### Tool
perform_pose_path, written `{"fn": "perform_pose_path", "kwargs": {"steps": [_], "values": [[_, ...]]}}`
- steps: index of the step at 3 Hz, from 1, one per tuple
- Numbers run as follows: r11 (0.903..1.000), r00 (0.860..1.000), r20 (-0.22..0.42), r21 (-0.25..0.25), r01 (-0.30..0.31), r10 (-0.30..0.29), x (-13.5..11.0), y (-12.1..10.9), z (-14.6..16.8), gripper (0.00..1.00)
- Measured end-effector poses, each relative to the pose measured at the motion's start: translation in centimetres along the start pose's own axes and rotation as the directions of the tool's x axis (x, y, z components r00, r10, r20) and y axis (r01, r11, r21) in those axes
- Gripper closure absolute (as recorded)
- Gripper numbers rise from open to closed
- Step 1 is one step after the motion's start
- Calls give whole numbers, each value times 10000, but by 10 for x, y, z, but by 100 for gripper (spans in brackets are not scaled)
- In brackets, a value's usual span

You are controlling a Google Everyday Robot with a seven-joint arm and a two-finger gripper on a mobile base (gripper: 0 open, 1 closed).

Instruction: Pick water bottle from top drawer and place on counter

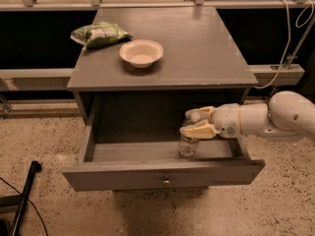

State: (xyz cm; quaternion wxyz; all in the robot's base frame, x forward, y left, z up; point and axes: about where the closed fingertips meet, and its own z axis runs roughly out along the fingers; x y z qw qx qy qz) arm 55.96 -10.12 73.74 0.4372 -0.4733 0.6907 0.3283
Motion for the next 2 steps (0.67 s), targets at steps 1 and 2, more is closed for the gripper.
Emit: {"fn": "perform_pose_path", "kwargs": {"steps": [1,2], "values": [[9956,9952,286,114,928,-931,-39,-2,-33,94],[9777,9776,285,310,2076,-2085,-97,-5,-89,100]]}}
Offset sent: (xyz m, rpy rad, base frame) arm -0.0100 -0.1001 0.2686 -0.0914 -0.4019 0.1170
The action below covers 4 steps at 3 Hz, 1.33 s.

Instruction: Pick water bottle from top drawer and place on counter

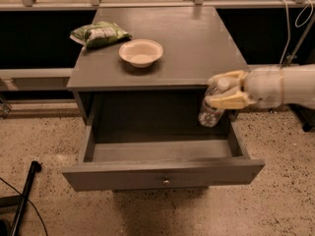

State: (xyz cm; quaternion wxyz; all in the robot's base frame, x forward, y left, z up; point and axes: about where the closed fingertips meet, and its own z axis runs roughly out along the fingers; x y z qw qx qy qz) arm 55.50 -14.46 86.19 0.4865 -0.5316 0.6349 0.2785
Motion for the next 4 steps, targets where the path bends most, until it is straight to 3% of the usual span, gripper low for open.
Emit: {"fn": "perform_pose_path", "kwargs": {"steps": [1,2,3,4], "values": [[9929,9919,-476,-250,1167,-1178,-62,-15,-44,100],[9874,9838,-1182,-993,1231,-1345,-83,-33,-56,100],[9884,9827,-1844,-1454,-444,170,-87,-75,-42,100],[9680,9655,-1852,-1375,-2098,1829,-82,-102,-36,100]]}}
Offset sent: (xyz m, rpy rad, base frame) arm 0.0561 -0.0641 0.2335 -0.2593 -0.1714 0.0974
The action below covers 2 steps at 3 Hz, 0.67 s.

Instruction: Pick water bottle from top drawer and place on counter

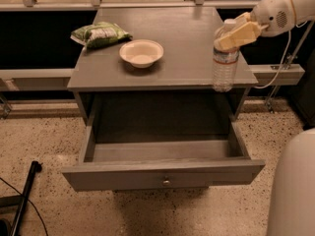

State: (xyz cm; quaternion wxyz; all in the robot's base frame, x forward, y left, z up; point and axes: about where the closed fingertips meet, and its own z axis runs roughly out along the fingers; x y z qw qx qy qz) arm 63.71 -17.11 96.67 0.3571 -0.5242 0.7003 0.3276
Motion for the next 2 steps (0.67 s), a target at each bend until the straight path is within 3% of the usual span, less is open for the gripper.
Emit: {"fn": "perform_pose_path", "kwargs": {"steps": [1,2], "values": [[9981,9988,251,429,-432,422,-16,-8,-12,100],[9981,9988,252,428,-432,422,-16,-8,-12,100]]}}
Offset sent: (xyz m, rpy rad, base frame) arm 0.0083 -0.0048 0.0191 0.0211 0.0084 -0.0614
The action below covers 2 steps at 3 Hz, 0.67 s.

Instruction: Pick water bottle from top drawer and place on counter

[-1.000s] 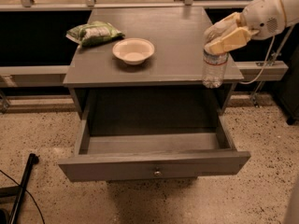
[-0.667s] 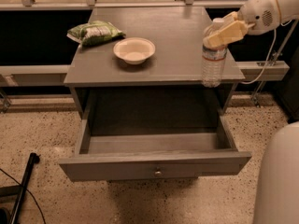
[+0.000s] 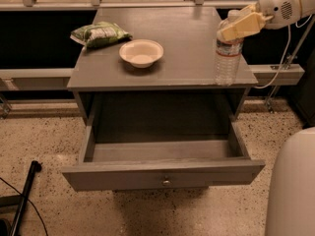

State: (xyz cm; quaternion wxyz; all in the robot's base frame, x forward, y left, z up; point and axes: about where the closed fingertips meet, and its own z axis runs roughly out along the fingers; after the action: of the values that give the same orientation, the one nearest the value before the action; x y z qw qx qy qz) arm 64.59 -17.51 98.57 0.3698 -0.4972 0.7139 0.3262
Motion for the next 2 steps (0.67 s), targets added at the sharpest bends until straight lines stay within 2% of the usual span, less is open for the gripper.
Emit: {"fn": "perform_pose_path", "kwargs": {"steps": [1,2], "values": [[9992,9991,247,198,341,-346,-17,-5,11,100],[9934,9914,799,582,987,-1032,-48,-13,36,100]]}}
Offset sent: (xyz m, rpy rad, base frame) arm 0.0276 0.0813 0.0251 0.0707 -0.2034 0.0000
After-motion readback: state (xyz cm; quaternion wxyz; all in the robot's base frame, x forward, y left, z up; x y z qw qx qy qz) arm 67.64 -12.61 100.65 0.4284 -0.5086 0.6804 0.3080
